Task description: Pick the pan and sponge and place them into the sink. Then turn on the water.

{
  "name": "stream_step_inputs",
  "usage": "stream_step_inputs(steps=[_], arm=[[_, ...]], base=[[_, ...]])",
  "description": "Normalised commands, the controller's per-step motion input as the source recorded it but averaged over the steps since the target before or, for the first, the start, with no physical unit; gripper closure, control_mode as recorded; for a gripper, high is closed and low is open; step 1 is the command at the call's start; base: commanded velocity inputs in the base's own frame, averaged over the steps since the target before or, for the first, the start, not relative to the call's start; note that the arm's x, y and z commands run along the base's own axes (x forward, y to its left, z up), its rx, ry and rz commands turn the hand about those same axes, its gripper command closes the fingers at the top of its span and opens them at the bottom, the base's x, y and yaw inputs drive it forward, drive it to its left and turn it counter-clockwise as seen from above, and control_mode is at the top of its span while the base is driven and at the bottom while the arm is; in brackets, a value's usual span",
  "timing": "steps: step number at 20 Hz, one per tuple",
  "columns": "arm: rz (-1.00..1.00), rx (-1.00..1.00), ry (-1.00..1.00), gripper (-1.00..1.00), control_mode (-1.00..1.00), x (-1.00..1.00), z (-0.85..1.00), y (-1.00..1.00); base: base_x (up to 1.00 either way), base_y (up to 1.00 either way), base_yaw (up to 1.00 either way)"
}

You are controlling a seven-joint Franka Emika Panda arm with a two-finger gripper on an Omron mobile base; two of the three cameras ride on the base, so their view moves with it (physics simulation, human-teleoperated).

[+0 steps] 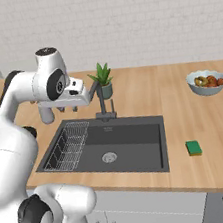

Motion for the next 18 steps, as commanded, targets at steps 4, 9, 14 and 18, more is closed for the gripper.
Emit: stream_step_inputs(steps=[4,9,14,18], arm=[[0.00,0.00,0.00,-1.00,-1.00,-0.40,0.00,0.13],[-0.03,-0.02,0.04,-1.00,-1.00,-0.60,-0.33,0.98],[-0.14,-0.01,0.01,-1.00,-1.00,-0.30,-0.40,1.00],[-0.14,0.00,0.00,-1.00,-1.00,-0.01,-0.19,1.00]], base=[[0.00,0.00,0.00],[0.00,0.00,0.00],[0.00,0.00,0.00],[0.00,0.00,0.00]])
